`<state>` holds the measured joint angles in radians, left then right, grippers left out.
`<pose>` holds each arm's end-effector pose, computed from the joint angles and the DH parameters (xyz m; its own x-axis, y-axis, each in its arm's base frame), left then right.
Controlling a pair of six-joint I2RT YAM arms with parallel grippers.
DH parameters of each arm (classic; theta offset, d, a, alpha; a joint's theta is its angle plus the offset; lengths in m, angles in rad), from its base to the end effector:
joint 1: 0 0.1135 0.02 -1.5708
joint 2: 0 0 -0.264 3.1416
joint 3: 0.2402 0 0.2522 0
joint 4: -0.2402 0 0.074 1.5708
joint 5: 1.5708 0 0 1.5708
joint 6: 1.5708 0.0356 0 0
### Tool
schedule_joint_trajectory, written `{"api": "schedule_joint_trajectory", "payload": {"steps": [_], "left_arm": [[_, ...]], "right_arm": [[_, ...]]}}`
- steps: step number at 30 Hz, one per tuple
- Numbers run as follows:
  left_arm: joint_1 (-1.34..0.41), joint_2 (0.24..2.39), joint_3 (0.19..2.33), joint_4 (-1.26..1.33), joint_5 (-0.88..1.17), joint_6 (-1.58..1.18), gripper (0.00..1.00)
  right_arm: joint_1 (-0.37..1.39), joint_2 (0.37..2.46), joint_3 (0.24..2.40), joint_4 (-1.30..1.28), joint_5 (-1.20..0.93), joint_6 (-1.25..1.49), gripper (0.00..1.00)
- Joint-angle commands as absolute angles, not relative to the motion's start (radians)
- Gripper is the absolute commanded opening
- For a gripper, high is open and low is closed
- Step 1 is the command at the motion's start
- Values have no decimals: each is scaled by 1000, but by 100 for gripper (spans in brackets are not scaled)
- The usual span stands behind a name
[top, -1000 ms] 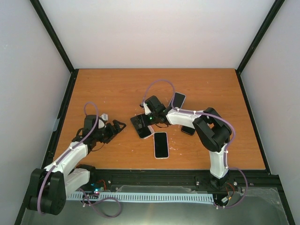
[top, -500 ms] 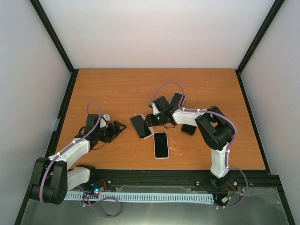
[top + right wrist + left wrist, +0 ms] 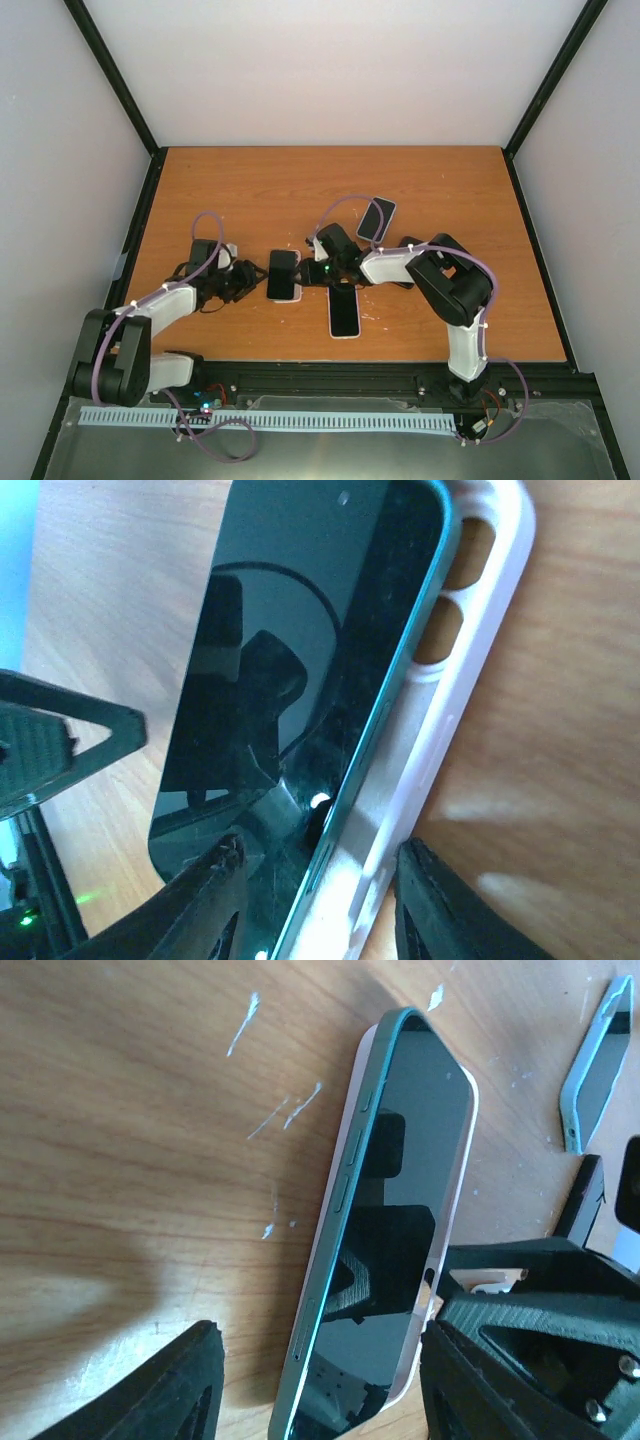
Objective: Put the phone into the phone case
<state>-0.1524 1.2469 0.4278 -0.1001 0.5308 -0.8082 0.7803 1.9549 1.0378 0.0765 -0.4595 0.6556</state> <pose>0.2054 -0.0498 0.1425 -0.8570 -0.4992 -0.1279 -0.2682 0.6439 -0.7165 0.2633 0.2829 0.1214 -0.9323 -0.1540 -0.3273 -0.3436 0.6595 0.6686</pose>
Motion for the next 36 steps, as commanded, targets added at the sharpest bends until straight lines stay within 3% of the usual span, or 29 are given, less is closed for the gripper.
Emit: {"api": "schedule_joint_trajectory", "payload": {"steps": [1, 5, 10, 17, 23, 36], "left_arm": [[-148, 1282, 454, -69, 572, -771, 52], [-148, 1315, 470, -43, 576, -740, 44], [-148, 1374, 504, -22, 554, -733, 40], [-148, 1436, 529, 12, 566, -726, 24], [-150, 1454, 531, 43, 610, -739, 16], [-221, 1488, 538, 100, 666, -799, 11]], "right_arm": [[796, 1929, 987, 132, -454, 760, 41], [785, 1909, 1000, 74, -351, 730, 40], [775, 1937, 1042, 62, -262, 734, 31], [773, 1994, 1059, 134, -309, 769, 26], [773, 2009, 1049, 164, -343, 793, 24], [791, 2000, 1003, 227, -371, 851, 20]]}}
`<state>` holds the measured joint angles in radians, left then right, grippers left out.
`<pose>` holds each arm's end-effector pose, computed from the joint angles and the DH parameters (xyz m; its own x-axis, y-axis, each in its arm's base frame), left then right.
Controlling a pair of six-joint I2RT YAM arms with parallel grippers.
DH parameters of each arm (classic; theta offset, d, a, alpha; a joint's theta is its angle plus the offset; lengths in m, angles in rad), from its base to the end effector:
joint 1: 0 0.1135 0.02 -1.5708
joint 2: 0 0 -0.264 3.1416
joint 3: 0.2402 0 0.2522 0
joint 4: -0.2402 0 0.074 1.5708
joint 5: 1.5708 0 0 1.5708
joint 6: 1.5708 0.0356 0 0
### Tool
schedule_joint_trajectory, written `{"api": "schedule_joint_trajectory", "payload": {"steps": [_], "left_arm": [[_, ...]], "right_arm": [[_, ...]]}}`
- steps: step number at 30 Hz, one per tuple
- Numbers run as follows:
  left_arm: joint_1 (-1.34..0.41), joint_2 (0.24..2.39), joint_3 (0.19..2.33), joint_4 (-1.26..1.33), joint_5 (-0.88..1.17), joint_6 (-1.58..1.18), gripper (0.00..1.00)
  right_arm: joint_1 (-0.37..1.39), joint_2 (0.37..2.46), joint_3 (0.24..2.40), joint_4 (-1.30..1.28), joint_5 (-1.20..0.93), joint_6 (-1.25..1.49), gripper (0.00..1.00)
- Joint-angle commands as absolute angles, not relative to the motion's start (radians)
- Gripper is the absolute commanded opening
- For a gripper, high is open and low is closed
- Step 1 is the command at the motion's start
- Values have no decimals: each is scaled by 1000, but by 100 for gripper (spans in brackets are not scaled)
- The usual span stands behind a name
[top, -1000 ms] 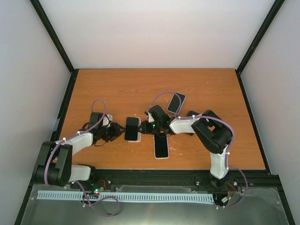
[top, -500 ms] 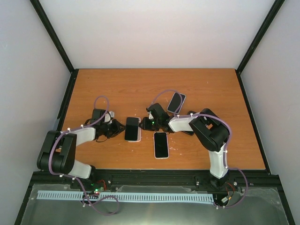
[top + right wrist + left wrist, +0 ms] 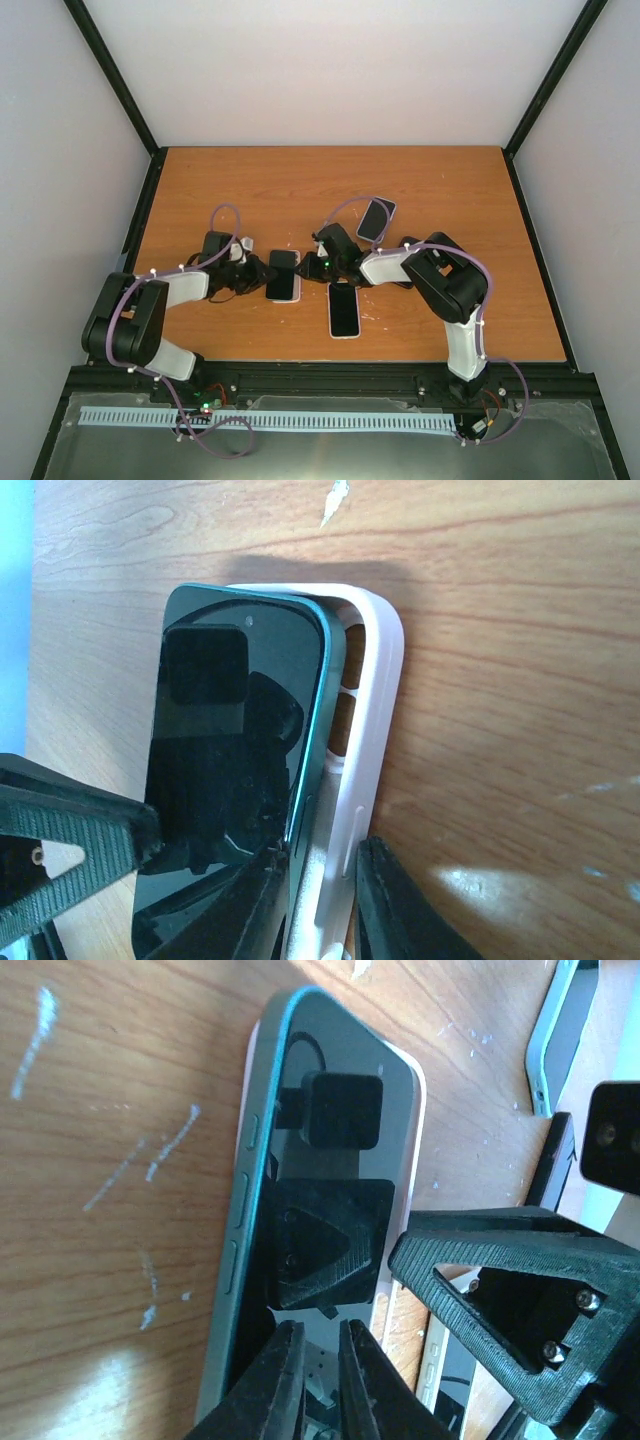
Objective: Put the phone into the phone case
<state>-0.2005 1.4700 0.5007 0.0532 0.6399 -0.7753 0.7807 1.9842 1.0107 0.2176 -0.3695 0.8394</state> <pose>0.2348 -0.0694 0.1268 -0.9164 -0.3867 -0.1034 -0.1755 0.6203 -0.7645 0.2690 0.2846 0.1129 -0.9529 0.0330 -0.3016 -0.2003 0.6782 0.7070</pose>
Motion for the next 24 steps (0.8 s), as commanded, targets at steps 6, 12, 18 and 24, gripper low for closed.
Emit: {"api": "schedule_joint_trajectory", "payload": {"steps": [6, 12, 18, 24], "left_arm": [[-224, 1425, 566, -1, 574, -769, 29], [-221, 1387, 601, -121, 445, -715, 43], [-218, 1419, 596, -147, 407, -681, 43], [-218, 1443, 572, -86, 483, -682, 27]], "right_arm": [[790, 1959, 989, 199, -337, 832, 19], [794, 1953, 957, 201, -339, 840, 20], [802, 1957, 937, 216, -344, 848, 20], [815, 1959, 927, 237, -356, 858, 20]]}}
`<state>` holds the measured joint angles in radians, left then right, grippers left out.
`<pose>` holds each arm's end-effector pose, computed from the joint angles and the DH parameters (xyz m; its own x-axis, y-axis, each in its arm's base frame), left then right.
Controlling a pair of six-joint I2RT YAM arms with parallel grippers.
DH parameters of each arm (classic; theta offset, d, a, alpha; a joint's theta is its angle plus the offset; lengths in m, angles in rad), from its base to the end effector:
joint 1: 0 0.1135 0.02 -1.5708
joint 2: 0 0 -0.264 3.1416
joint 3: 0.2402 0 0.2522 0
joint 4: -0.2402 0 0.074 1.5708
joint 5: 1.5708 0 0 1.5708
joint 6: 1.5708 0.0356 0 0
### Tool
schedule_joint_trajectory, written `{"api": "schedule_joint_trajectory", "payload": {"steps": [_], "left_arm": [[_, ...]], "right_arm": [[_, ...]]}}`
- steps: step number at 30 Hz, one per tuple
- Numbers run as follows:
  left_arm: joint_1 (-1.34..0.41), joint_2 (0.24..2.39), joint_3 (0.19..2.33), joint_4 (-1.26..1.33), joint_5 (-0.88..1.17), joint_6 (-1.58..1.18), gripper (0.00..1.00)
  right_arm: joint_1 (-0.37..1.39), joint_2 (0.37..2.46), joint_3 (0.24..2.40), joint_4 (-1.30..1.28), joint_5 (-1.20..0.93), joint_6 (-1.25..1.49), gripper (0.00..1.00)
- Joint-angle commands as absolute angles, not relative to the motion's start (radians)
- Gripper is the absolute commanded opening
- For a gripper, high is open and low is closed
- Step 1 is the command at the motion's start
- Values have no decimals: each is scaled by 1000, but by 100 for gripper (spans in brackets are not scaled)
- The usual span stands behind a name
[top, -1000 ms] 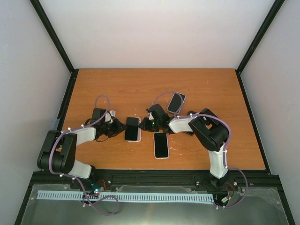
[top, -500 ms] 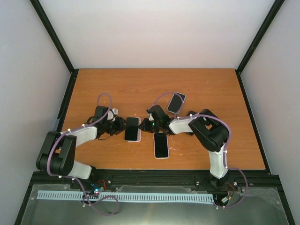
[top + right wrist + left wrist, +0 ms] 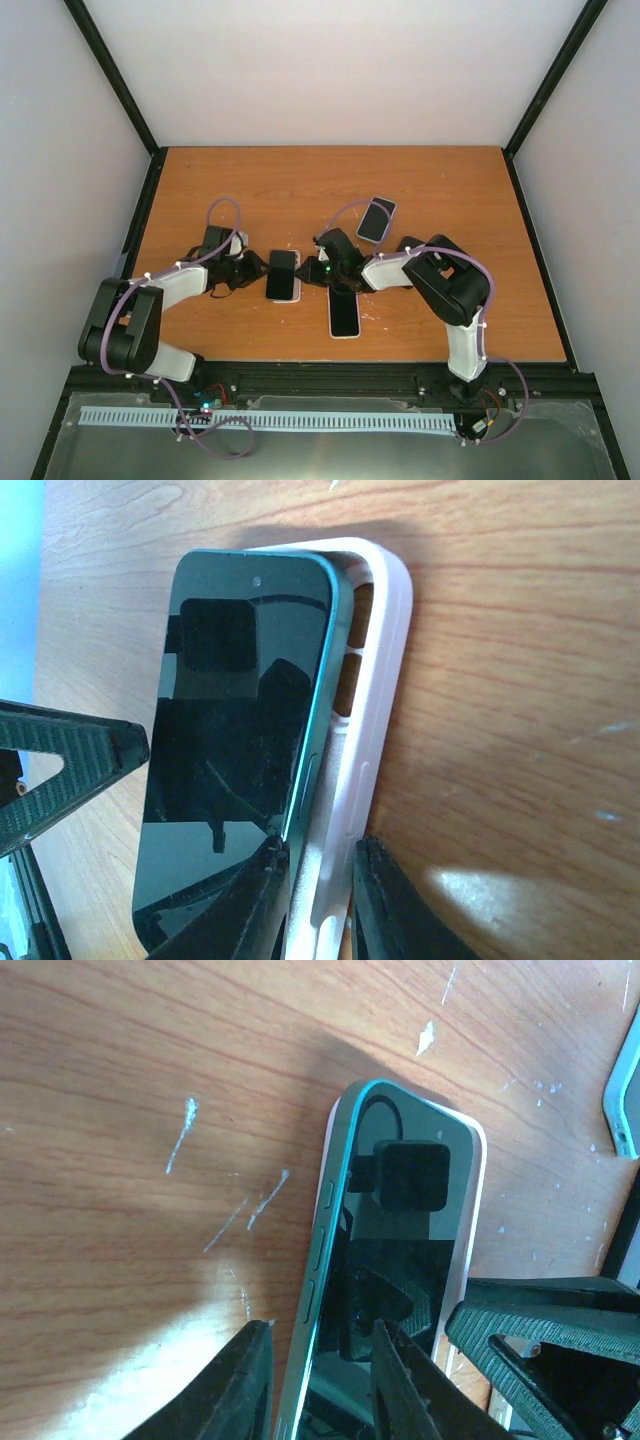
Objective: Put the phone into the phone case
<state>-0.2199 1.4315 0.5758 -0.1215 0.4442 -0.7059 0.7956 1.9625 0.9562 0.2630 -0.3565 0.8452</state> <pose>0.2393 -0.0692 0.1413 -0.8956 -0.4000 -0.1946 -0.1964 0.7480 -0.6340 0.2582 0.2812 0.1100 -0.9496 0.0326 -0.3119 -0.2092 0.6750 0.7075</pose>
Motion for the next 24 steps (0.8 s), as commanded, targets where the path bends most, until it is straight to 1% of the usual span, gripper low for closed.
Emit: {"api": "schedule_joint_trajectory", "payload": {"steps": [1, 3, 6, 11, 24], "left_arm": [[-218, 1443, 566, -73, 497, -688, 24], [-218, 1448, 555, -49, 527, -699, 19], [-220, 1464, 541, -11, 565, -717, 15], [-235, 1503, 532, 30, 596, -740, 15], [-290, 1516, 509, 109, 633, -812, 14]], "right_arm": [[817, 1960, 925, 240, -357, 860, 20], [819, 1961, 929, 242, -359, 862, 20], [823, 1963, 934, 243, -362, 863, 20], [828, 1959, 933, 244, -355, 865, 20], [830, 1965, 942, 258, -368, 861, 20]]}}
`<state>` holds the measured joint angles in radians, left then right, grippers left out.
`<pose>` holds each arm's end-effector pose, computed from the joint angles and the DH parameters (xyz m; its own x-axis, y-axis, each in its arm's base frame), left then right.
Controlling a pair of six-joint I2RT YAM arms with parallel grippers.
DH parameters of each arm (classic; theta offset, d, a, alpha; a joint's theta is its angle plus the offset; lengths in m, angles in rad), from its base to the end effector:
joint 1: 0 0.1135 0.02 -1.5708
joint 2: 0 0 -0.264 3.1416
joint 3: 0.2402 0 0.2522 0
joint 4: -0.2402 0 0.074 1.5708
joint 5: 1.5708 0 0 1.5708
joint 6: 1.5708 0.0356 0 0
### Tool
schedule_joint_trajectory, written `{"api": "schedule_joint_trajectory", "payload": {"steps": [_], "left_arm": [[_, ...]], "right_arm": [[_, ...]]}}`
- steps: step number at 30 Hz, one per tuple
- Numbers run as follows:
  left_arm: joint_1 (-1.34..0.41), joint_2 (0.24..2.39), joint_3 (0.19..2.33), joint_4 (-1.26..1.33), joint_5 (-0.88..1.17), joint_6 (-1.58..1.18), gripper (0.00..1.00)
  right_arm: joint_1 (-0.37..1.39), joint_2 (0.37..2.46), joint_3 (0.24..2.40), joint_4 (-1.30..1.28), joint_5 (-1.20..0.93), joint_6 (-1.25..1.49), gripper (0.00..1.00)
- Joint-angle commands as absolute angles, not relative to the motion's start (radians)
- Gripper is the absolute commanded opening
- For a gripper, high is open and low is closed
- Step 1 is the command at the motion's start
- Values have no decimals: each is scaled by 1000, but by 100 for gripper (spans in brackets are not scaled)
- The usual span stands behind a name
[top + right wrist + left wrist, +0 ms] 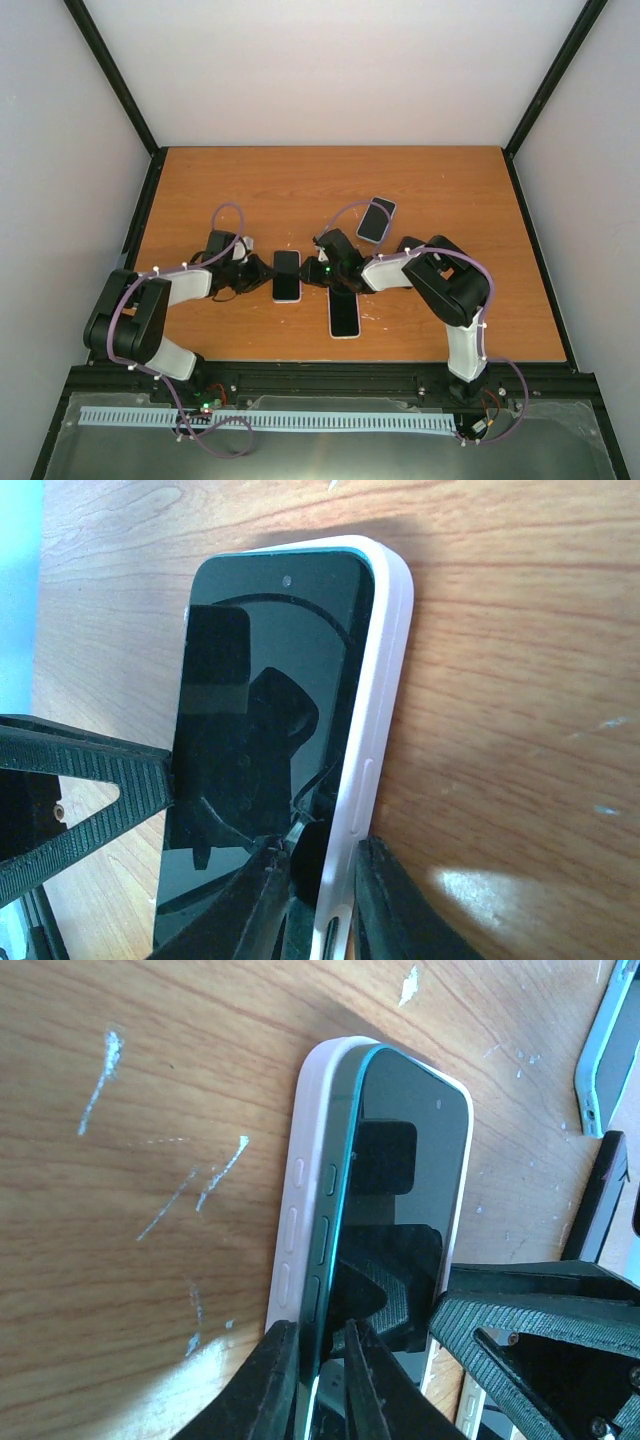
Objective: Put the phone into the phone case
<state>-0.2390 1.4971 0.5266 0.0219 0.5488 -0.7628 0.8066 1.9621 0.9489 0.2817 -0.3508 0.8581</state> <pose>0.2378 -0.0771 0.1237 -0.9144 -0.3839 -0.1284 -0.1859 0.6801 -0.7091 0.2549 0.2836 0.1097 -0.9491 0.0366 -0.3129 -0.2093 0.6690 0.7131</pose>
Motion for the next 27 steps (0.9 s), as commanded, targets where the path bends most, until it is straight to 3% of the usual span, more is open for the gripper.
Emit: {"api": "schedule_joint_trajectory", "payload": {"steps": [1, 6, 15, 24, 27], "left_arm": [[-294, 1516, 499, 122, 638, -824, 14], [-298, 1494, 469, 164, 671, -865, 14], [-274, 1410, 529, -52, 503, -827, 35], [-253, 1415, 531, -53, 506, -793, 36], [-254, 1429, 528, -32, 517, -778, 31]], "right_arm": [[830, 1963, 941, 260, -369, 861, 20], [830, 1936, 929, 264, -365, 863, 20], [830, 1897, 911, 257, -332, 880, 26], [830, 1938, 902, 271, -314, 897, 36], [830, 1950, 910, 282, -330, 902, 36]]}}
